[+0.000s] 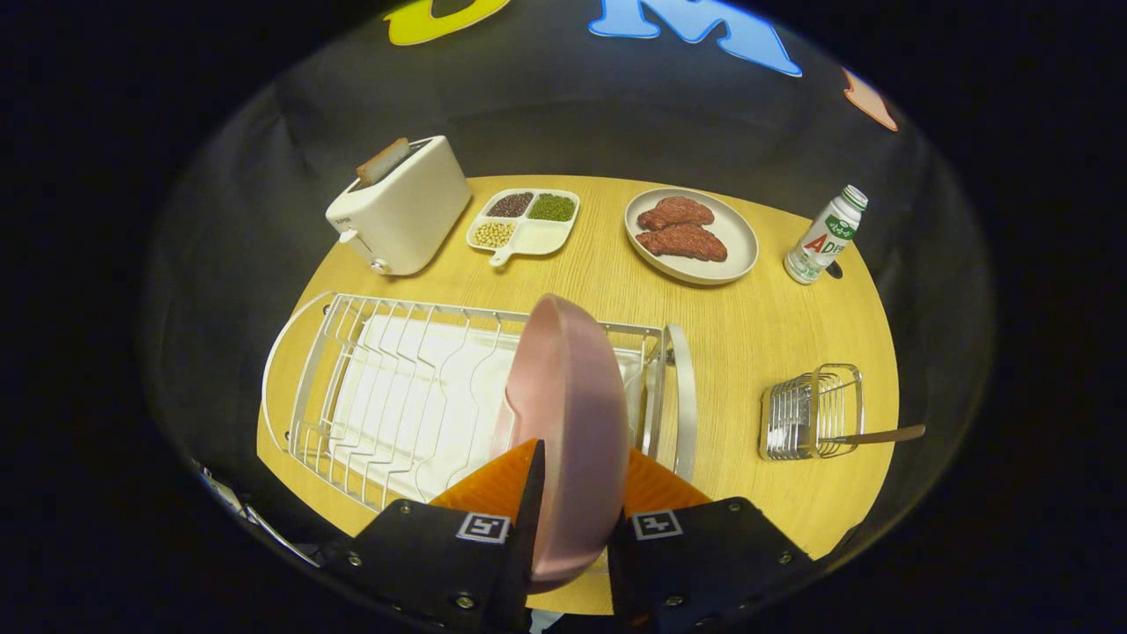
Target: Take the plate from the dish rack, then take the spoon from the basket and place it into the plate.
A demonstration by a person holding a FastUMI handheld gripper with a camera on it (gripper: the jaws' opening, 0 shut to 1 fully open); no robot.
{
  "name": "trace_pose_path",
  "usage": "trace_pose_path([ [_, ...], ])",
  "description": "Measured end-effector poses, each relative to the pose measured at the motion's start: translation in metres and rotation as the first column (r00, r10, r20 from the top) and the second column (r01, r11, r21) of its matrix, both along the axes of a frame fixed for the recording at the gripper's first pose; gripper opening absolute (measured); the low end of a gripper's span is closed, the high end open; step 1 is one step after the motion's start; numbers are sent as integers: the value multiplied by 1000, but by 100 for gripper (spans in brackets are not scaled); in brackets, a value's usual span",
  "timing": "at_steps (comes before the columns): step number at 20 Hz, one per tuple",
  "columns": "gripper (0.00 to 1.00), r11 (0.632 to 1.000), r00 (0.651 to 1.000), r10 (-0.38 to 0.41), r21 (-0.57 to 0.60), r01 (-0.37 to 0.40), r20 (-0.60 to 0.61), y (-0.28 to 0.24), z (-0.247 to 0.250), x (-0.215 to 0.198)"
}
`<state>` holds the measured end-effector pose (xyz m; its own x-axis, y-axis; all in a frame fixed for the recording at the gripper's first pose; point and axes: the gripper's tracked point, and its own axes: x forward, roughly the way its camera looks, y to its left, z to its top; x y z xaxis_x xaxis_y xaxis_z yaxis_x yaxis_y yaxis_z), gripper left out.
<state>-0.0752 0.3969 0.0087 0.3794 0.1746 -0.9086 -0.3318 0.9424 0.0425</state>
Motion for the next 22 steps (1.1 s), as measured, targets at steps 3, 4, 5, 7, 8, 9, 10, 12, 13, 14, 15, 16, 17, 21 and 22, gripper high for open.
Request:
trace_pose_path([
  [3,36,998,999,24,-52,-22,28,1,13,7],
  [4,36,997,998,39,-74,-36,48,1,19,12],
  [5,36,991,994,46,-128,-33,98,-8,16,29],
  [7,28,991,995,51,-131,-39,87,-7,29,27],
  [8,28,991,996,45,-132,-34,80,-7,27,30],
  [9,28,991,997,38,-130,-28,73,-9,29,30],
  [10,28,992,997,34,-127,-25,70,-10,29,31],
  [12,28,992,997,25,-123,-16,72,-13,31,32],
  [13,28,993,997,25,-118,-16,73,-12,32,34],
  [14,28,993,997,27,-115,-19,69,-14,32,32],
  [15,28,994,998,29,-108,-22,64,-16,34,31],
  [16,28,995,998,29,-102,-22,60,-18,35,31],
  [17,28,996,998,27,-90,-22,60,-20,38,29],
  [21,28,999,1000,12,39,-12,10,-26,49,12],
  [22,28,997,1000,7,73,-6,-6,-30,53,5],
])
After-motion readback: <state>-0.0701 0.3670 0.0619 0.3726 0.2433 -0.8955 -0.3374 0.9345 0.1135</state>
